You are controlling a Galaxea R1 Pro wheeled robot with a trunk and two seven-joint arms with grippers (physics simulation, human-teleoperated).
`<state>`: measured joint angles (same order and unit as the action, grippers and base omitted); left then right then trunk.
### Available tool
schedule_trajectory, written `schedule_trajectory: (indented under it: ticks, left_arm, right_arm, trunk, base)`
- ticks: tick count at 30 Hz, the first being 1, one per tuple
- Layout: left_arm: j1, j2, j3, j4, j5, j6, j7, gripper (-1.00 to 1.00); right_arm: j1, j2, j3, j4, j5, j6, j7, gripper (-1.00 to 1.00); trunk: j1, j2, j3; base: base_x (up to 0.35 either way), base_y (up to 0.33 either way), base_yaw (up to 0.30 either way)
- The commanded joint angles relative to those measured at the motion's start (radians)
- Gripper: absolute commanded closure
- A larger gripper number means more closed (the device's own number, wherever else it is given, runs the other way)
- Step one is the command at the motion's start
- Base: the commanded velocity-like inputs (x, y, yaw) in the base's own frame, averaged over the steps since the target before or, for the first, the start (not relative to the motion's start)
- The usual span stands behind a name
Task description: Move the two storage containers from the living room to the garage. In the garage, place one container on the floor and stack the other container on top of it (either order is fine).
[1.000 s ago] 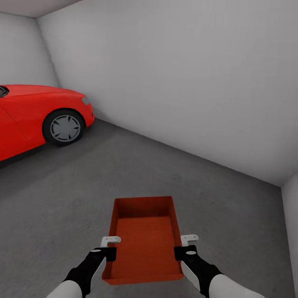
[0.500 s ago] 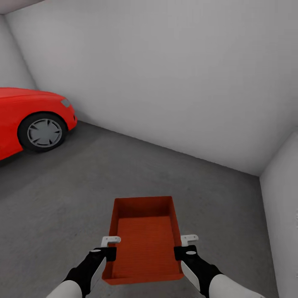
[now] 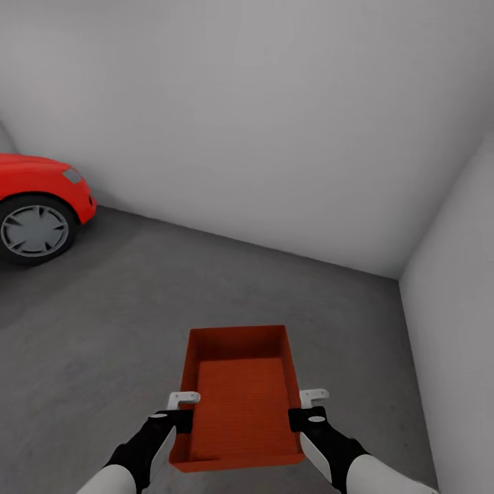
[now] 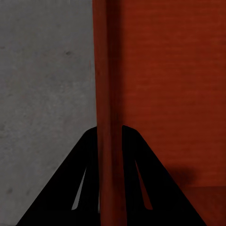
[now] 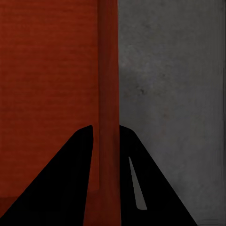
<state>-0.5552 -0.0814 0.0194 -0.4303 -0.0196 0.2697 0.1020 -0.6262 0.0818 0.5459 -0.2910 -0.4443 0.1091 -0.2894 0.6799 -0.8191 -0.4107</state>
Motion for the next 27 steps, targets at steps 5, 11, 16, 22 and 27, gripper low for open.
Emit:
schedule_trajectory:
  ticks: [5,11,16,22,27]
  left_arm:
    - [0.000,0.000,-0.024,-0.004,-0.005,0.005,0.010,1.00]
    - [0.001,0.000,-0.024,-0.004,-0.005,0.005,0.010,1.00]
    - [0.001,0.000,-0.024,-0.004,-0.005,0.005,0.010,1.00]
    - [0.001,0.000,-0.027,0.003,-0.005,0.005,0.010,1.00]
    - [0.000,0.000,-0.027,0.005,-0.005,0.005,0.010,1.00]
  right_arm:
    - [-0.001,-0.016,0.019,0.010,-0.013,0.007,-0.025,1.00]
    - [-0.001,-0.016,0.019,0.010,-0.013,0.007,-0.025,1.00]
    - [-0.001,-0.016,0.019,0.010,-0.013,0.007,-0.025,1.00]
    - [-0.001,-0.016,0.019,0.010,-0.013,0.007,-0.025,1.00]
    - [-0.001,-0.016,0.019,0.010,-0.013,0.007,-0.025,1.00]
  trunk:
    - [0.000,-0.001,-0.001]
    - [0.000,-0.001,-0.001]
    - [0.000,-0.001,-0.001]
    - [0.000,-0.001,-0.001]
    - [0.000,-0.001,-0.001]
  base:
    - [0.000,0.000,-0.245]
    - [0.000,0.000,-0.245]
    - [0.005,0.000,-0.183]
    - [0.205,0.000,-0.023]
    - [0.318,0.000,-0.001]
